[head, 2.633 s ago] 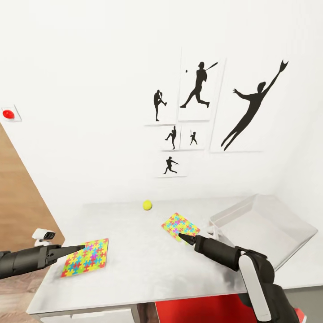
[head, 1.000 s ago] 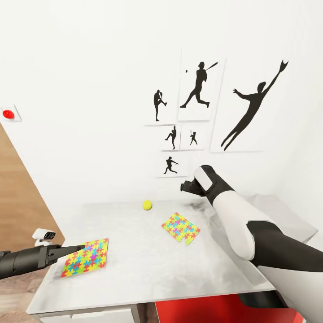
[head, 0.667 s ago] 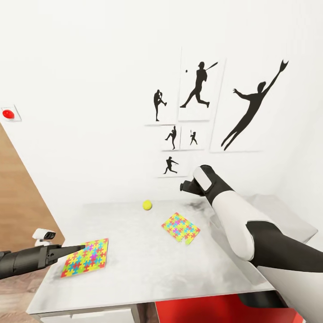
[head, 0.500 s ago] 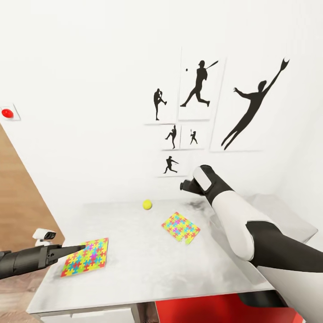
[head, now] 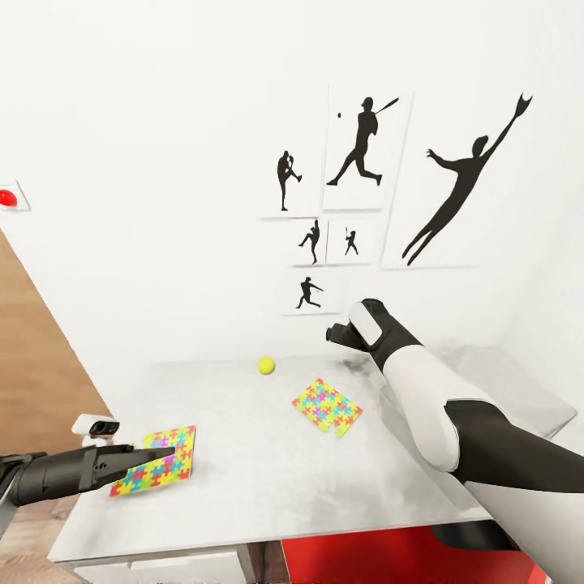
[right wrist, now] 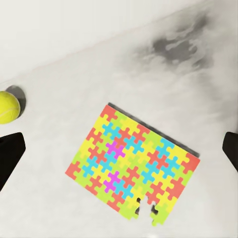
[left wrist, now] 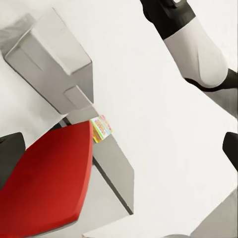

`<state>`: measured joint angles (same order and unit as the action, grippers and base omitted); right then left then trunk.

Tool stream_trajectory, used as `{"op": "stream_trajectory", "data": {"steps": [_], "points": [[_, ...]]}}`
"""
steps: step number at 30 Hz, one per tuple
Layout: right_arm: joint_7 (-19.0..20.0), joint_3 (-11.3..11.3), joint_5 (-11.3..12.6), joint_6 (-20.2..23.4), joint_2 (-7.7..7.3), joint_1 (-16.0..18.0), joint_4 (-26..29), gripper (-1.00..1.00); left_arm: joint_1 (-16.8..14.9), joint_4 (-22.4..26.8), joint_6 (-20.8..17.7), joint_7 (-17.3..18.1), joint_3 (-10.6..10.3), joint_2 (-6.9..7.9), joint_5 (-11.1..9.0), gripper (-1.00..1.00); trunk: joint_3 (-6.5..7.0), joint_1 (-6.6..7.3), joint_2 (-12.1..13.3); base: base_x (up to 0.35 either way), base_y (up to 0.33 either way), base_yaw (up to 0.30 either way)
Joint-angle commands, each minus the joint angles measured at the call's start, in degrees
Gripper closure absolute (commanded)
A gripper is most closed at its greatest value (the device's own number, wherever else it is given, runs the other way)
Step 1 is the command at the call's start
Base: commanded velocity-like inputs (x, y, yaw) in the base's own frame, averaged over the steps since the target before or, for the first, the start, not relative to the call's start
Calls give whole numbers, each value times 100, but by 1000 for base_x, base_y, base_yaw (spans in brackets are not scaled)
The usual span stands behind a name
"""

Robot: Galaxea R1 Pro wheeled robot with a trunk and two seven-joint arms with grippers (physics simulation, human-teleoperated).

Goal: Put all the toys in the child's room - the three board games (two on the bed and one on the table), the two jigsaw puzzles on the table, and the tennis ball on the table - inside the toy box on the table in the child's room.

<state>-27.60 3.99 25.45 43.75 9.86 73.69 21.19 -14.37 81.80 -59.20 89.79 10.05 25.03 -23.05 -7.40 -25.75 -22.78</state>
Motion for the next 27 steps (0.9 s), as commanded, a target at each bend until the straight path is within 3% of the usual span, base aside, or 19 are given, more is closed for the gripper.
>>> {"op": "stream_trajectory", "data": {"steps": [1,3,7,11,13,18,27], "points": [[-44,40,31,8,6,5,8,-100,-4,2,-60,21,-23,8,-53,-100,-23,-3,-13,0,0,0],[-44,40,31,4,7,5,8,-100,-1,2,-58,21,-55,31,-175,-100,-41,-3,-13,0,0,0],[-44,40,30,3,10,5,8,-100,2,-17,-57,21,-57,94,-233,-100,-78,-3,-13,0,0,0],[-44,39,30,2,13,0,8,-100,8,-48,-57,21,-56,375,-319,-100,-115,-3,-13,0,0,0],[-44,40,30,2,13,3,8,-100,16,-55,-57,21,-56,475,-487,-100,-133,-3,-13,0,0,0],[-44,39,30,2,13,-1,9,-100,32,-58,-53,21,-56,569,-804,-100,-179,-3,-13,0,0,0],[-44,33,23,2,13,-3,9,-100,40,-59,-48,21,-56,617,-908,-100,-263,-3,-13,0,0,0]]}}
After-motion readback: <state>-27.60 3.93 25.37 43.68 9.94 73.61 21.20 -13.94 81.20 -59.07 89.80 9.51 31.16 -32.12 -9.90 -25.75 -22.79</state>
